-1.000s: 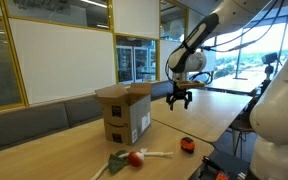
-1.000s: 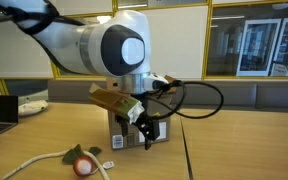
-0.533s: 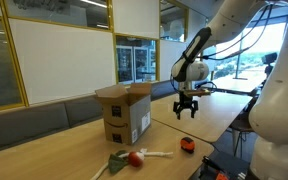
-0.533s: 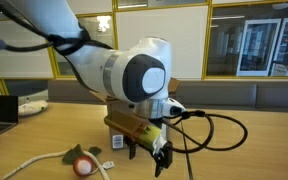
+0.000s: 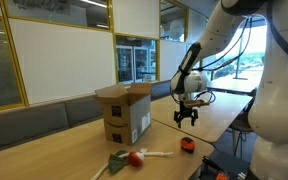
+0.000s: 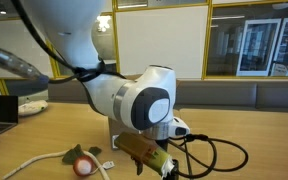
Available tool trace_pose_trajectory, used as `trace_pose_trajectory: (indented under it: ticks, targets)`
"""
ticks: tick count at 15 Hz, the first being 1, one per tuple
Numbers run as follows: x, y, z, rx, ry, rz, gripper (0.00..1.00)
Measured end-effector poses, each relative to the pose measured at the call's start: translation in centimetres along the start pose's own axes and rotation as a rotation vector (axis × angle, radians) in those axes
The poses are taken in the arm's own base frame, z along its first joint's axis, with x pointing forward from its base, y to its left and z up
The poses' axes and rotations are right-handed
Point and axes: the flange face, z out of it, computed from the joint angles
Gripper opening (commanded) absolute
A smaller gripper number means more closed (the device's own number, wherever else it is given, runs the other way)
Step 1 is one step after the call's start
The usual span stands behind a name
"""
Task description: Put all the objects on the table into the cardboard box.
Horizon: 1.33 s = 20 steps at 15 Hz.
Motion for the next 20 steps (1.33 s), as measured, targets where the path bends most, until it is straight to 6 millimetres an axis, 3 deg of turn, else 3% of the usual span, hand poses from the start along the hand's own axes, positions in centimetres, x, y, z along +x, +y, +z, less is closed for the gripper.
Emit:
trace_pose_trajectory:
  ticks: [4,10,20]
  targets:
    - [0.3,1.0,2.0,0.034,0.026,0.018,1.00]
    - [-1.5,1.9,5.3,0.090,-0.013,-0.008,1.00]
    - [-3.8,-1.6,7.5,0.111,-0.060,-0.148,1.00]
